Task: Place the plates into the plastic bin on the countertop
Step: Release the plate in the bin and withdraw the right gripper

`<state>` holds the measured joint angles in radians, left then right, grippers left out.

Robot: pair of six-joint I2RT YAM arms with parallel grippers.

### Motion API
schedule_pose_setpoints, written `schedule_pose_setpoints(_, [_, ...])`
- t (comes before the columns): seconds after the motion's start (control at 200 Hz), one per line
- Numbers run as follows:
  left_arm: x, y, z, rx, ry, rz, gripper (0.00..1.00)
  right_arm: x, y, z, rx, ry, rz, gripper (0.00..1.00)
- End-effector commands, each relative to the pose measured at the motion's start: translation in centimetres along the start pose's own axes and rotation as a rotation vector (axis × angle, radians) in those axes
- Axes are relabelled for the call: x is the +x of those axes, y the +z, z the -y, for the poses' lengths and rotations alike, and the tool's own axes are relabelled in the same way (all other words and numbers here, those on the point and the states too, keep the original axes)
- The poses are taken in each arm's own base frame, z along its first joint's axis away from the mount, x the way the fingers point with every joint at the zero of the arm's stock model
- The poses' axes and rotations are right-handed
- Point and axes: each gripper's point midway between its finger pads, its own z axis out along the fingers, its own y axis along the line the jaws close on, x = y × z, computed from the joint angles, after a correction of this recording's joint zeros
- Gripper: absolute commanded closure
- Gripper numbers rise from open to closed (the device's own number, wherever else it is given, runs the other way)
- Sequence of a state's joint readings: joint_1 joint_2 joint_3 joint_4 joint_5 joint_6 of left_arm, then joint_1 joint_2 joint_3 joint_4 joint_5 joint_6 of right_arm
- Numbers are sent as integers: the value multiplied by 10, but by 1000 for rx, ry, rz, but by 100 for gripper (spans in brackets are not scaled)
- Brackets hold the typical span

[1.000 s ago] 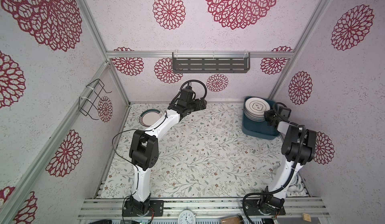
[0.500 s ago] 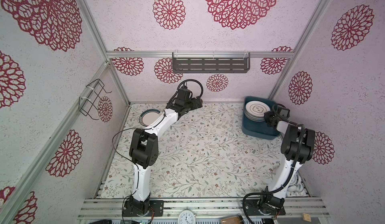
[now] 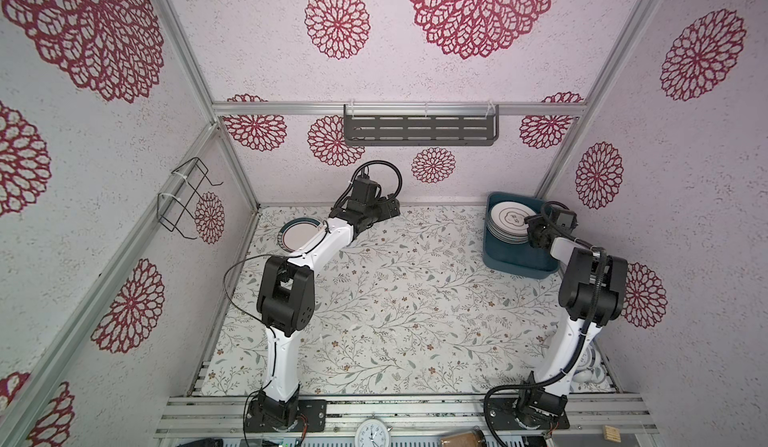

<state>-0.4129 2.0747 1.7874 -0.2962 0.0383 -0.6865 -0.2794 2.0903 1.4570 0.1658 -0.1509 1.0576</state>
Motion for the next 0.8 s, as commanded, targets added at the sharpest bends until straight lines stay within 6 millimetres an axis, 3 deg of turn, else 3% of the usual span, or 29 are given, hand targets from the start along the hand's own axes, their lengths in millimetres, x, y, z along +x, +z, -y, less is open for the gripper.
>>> schedule_pose_setpoints(0.0, [-16, -21, -9, -46, -13, 46, 3, -10, -29, -19, 21, -40, 43, 22])
schedule_pose_setpoints(0.135, [-10, -28, -20, -79, -15, 52, 3, -7, -45, -25, 7, -58, 51, 11])
schedule_pose_setpoints(0.155, [-20, -42, -14, -63, -16, 79, 3, -5, -47, -26, 3, -61, 51, 10])
schedule_pose_setpoints(0.21, [-20, -48, -18, -71, -24, 82, 3, -3, -54, -29, -8, -68, 50, 7])
schedule_pose_setpoints(0.36, [-14, -61, -37, -92, -53, 67, 3, 11, -72, -40, -45, -99, 29, 4])
schedule_pose_setpoints(0.605, [-6, -96, -103, -201, -151, 73, 3, 56, -99, -67, -145, -162, -31, 1])
schedule_pose_setpoints(0.791, [5, -121, -168, -325, -228, 42, 3, 114, -115, -100, -250, -229, -123, 1])
